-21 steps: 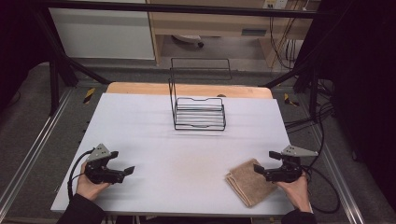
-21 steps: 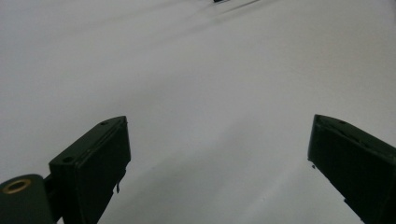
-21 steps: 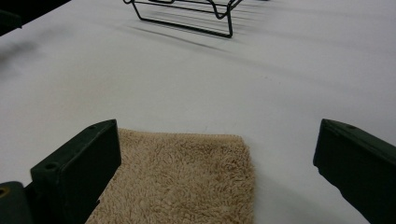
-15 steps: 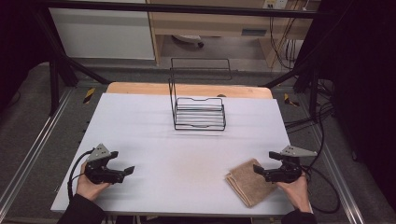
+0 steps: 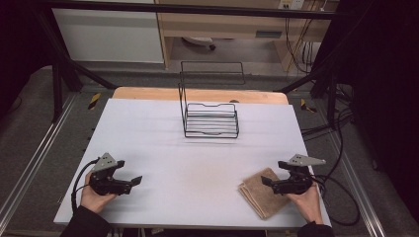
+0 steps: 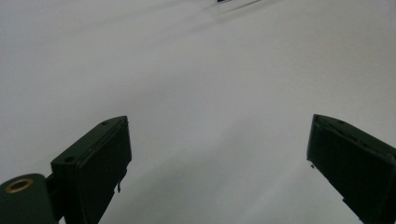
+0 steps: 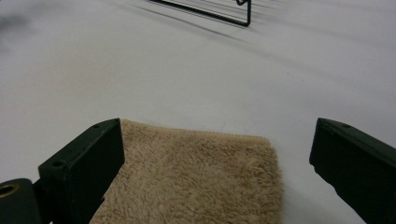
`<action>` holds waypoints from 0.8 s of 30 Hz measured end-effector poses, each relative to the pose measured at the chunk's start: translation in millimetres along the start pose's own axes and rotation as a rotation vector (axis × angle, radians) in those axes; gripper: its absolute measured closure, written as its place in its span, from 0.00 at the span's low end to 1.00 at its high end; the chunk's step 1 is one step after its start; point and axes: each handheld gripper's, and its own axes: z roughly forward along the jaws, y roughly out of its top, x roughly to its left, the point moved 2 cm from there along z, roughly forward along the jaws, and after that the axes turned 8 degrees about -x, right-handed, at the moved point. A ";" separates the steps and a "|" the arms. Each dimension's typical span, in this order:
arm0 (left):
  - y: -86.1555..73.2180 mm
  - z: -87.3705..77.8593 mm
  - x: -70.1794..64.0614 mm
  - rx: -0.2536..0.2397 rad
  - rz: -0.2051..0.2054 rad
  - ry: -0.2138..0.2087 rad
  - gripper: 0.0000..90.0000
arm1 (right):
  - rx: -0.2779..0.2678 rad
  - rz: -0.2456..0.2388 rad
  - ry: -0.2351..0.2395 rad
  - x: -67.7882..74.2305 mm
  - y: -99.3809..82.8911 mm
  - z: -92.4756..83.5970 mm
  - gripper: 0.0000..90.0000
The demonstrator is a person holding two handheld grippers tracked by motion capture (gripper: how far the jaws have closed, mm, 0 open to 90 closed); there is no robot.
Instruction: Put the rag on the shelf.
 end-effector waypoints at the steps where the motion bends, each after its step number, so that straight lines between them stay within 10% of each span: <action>1: 0.1 -0.2 -0.1 -0.002 -0.001 0.001 0.07 | 0.002 0.002 0.002 2.5 0.8 0.7 0.04; 24: 1.2 -1.1 -0.9 0.002 0.007 0.021 0.08 | 0.133 -0.062 0.078 64.0 0.5 36.8 0.30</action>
